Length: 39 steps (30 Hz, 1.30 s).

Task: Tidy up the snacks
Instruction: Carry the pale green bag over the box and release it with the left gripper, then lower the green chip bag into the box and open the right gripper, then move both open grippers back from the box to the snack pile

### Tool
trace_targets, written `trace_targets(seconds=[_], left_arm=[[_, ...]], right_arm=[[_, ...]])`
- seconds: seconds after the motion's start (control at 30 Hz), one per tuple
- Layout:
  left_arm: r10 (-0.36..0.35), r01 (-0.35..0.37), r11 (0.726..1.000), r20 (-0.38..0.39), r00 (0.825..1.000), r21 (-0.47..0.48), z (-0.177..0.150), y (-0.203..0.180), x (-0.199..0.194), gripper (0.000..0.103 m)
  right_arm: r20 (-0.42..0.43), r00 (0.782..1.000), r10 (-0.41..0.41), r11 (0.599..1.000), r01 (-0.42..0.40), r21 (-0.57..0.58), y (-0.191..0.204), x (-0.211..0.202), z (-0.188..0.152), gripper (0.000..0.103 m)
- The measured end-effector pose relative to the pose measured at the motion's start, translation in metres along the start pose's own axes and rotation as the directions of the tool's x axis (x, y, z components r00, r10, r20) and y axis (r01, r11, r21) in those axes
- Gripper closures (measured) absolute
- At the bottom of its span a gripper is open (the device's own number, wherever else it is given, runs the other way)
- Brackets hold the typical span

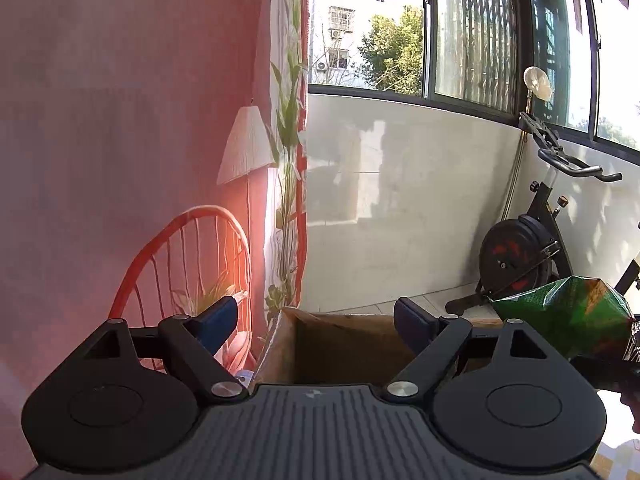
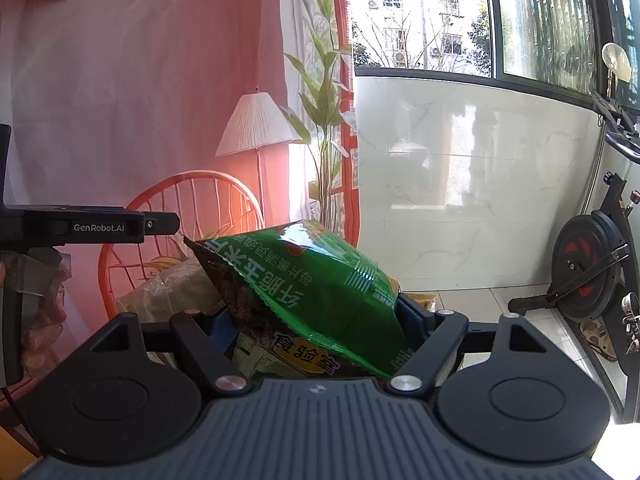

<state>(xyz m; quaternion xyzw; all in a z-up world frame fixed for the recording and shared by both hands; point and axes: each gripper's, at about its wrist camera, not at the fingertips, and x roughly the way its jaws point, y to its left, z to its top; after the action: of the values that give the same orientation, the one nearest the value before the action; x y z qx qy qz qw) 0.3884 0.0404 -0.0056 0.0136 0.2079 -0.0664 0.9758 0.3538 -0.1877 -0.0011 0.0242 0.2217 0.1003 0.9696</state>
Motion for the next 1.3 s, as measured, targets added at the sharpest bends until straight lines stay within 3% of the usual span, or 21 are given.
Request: trace_targets(seconds=[0.23,0.4,0.67,0.83,1.07,1.17,1.3], left_arm=[[0.020,-0.021,0.999,-0.026,0.999,-0.033,-0.011,0.020,-0.008,0.015],[0.015,-0.017,0.998,-0.032,0.999,-0.057,-0.017,0.026,-0.012,0.015],[-0.046,0.049,0.991,0.024,0.999,-0.126,-0.030,0.026,-0.033,0.012],[0.025,-0.025,0.992,0.000,1.000,-0.127,-0.040,0.013,-0.057,0.010],[0.064,-0.062,0.989,0.006,0.998,-0.134,-0.068,-0.002,-0.101,0.010],[0.101,-0.104,0.982,-0.026,0.995,-0.160,-0.085,-0.008,-0.114,0.009],[0.087,-0.097,0.981,-0.066,0.994,-0.169,-0.107,-0.018,-0.126,0.009]], right_arm=[[-0.065,0.997,0.041,0.998,-0.038,0.046,0.005,0.050,0.002,0.021],[-0.085,0.995,0.054,0.993,-0.044,0.111,-0.006,0.063,-0.005,0.008],[-0.009,0.996,0.084,0.987,-0.082,0.142,-0.014,0.025,-0.011,0.001],[0.058,0.993,0.099,0.989,-0.105,0.106,-0.013,-0.018,-0.029,0.000],[0.033,0.997,0.063,0.988,-0.067,0.140,-0.023,-0.066,-0.071,0.000],[0.003,0.999,0.034,0.988,-0.034,0.151,-0.028,-0.079,-0.092,0.000],[-0.018,0.997,0.073,0.987,-0.069,0.145,-0.034,-0.099,-0.125,0.000]])
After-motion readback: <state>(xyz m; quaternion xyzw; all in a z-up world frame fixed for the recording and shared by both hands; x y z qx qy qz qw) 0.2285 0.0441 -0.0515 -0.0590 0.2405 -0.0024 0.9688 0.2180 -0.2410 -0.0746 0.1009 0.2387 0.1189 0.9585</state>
